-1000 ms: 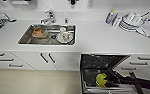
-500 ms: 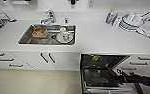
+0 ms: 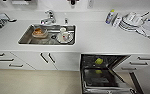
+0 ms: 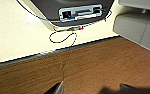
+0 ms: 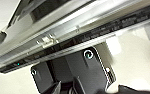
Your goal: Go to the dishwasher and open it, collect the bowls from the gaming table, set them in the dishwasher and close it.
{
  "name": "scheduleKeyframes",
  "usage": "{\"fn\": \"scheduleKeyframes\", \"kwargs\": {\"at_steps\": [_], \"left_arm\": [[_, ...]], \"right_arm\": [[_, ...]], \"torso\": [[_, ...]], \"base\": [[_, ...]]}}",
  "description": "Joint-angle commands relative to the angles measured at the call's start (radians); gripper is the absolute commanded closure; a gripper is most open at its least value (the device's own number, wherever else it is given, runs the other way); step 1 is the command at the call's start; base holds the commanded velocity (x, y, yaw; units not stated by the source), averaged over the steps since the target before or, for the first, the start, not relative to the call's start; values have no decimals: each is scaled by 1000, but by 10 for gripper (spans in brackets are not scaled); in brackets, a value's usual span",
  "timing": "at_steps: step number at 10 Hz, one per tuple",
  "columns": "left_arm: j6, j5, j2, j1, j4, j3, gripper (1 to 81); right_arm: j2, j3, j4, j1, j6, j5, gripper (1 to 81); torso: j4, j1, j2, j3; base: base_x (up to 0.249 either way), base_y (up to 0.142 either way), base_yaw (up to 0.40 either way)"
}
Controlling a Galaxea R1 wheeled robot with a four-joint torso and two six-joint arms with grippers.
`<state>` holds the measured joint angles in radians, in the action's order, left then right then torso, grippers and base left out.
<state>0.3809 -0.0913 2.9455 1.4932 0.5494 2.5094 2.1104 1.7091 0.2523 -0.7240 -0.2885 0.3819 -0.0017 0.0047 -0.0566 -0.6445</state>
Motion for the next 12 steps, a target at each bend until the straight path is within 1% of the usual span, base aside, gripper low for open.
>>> {"fn": "scheduleKeyframes", "kwargs": {"at_steps": [1,2,3,4,5,6,8,9,10,11,12], "left_arm": [[20,-16,40,11,-117,62,10],[20,-16,38,9,-135,62,10],[20,-16,32,9,-144,62,10],[20,-8,28,8,-146,62,10],[21,22,20,8,-152,62,10],[21,36,15,8,-163,62,10],[20,39,12,6,-163,62,10],[20,39,12,5,-163,62,10],[20,39,12,5,-163,62,10],[20,39,12,5,-163,62,10],[20,39,11,5,-163,62,10]], "right_arm": [[-116,-76,15,-139,8,40,10],[-106,-71,13,-180,8,35,10],[-93,-60,15,-226,8,25,10],[-80,-53,13,-268,8,18,10],[-50,-30,21,-318,8,-18,10],[-28,-8,28,-366,2,-70,10],[28,27,28,-441,-4,-161,10],[64,52,28,-464,-4,-193,10],[87,69,28,-478,-4,-207,10],[102,78,28,-484,-6,-213,10],[107,79,28,-486,-6,-213,10]], "torso": [[0,0,0,0],[0,0,0,0],[0,64,-100,0],[0,66,-104,0],[0,140,-220,0],[0,98,-156,0],[0,143,-228,0],[0,166,-264,0],[0,185,-297,0],[-46,208,-332,36],[-84,233,-373,43]], "base": [[0,0,0],[0,0,0],[0,0,0],[0,0,0],[0,0,0],[0,0,0],[0,0,0],[0,0,0],[0,0,0],[0,0,0],[0,0,0]]}}
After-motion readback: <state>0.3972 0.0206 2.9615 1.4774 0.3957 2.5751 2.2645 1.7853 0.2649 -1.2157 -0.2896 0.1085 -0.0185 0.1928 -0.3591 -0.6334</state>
